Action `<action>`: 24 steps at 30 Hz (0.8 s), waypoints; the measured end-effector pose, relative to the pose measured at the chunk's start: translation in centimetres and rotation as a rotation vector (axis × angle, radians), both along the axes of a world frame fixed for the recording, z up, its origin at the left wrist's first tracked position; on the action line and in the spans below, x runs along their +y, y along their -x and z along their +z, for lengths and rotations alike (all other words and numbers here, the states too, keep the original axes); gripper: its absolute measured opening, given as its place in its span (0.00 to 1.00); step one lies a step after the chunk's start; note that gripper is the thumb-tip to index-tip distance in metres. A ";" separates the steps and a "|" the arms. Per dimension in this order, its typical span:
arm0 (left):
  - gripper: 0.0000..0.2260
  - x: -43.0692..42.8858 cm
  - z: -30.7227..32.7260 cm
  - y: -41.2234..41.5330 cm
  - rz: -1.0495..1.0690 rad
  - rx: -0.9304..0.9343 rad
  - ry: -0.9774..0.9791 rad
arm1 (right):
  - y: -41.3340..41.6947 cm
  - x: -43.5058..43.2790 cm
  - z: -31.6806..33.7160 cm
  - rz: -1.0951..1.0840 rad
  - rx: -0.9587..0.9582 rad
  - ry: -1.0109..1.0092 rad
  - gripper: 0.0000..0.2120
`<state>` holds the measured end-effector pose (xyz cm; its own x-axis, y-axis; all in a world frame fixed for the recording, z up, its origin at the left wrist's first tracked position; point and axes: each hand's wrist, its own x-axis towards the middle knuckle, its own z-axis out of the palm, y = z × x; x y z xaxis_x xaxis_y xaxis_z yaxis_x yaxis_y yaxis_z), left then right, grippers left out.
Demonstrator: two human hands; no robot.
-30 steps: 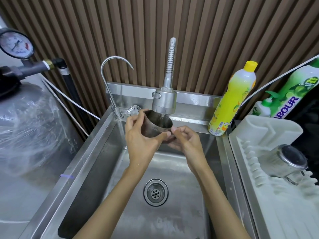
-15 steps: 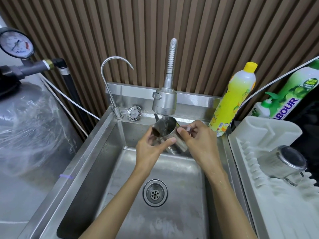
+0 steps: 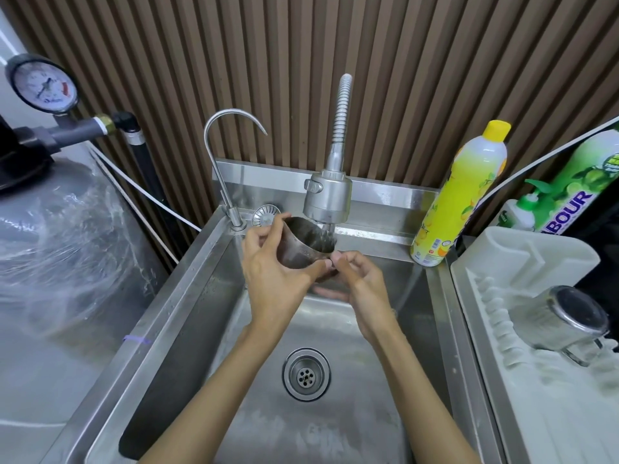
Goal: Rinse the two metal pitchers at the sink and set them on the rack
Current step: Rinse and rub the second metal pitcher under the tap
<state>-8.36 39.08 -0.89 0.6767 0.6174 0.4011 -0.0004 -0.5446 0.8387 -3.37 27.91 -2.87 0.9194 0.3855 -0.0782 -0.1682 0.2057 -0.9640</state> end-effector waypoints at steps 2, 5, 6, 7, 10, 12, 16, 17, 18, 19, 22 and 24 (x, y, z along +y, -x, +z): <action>0.36 0.2 -0.1 0.3 0.021 0.087 0.032 | 0.2 -0.2 0.5 -0.034 -0.002 0.075 0.08; 0.35 0.2 -0.3 0.6 -0.009 0.173 0.139 | 0.2 -1.0 1.7 -0.097 -0.047 0.229 0.10; 0.34 0.2 -0.4 0.6 -0.036 0.194 0.180 | 0.2 -1.3 2.1 -0.121 -0.072 0.278 0.11; 0.32 0.1 -0.4 0.6 -0.076 0.212 0.235 | 0.1 -1.6 2.4 -0.143 -0.103 0.328 0.11; 0.17 -0.1 -1.0 0.5 -0.226 0.215 0.461 | -0.2 -2.3 3.2 -0.221 -0.243 0.513 0.13; 0.17 -0.4 -1.2 0.3 -0.315 0.213 0.537 | -0.2 -2.7 3.6 -0.277 -0.385 0.663 0.13; 0.24 -0.5 -0.8 -1.2 -0.439 0.116 0.565 | -0.1 -3.2 4.0 -0.307 -0.481 0.635 0.11; 0.27 -0.5 -0.6 -1.6 -0.447 0.079 0.561 | -0.1 -3.2 3.9 -0.294 -0.456 0.555 0.11; 0.29 -0.5 -0.5 -2.0 -0.442 0.043 0.550 | -0.2 -3.2 3.8 -0.276 -0.428 0.473 0.11; 0.31 -0.4 -0.4 -2.3 -0.430 0.010 0.532 | -0.4 -3.2 3.6 -0.252 -0.402 0.392 0.11; 0.36 -0.4 0.2 -2.5 -0.381 -0.072 0.462 | -0.9 -2.5 2.9 -0.164 -0.294 0.176 0.11; 0.37 0.0 0.5 -2.2 -0.322 -0.100 0.300 | -1.1 -1.8 2.2 -0.110 -0.199 0.043 0.10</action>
<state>-6.13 39.07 -0.38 0.8207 0.4801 0.3097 -0.2189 -0.2364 0.9467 -2.31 26.10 -0.66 0.9547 0.2821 0.0949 0.0474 0.1707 -0.9842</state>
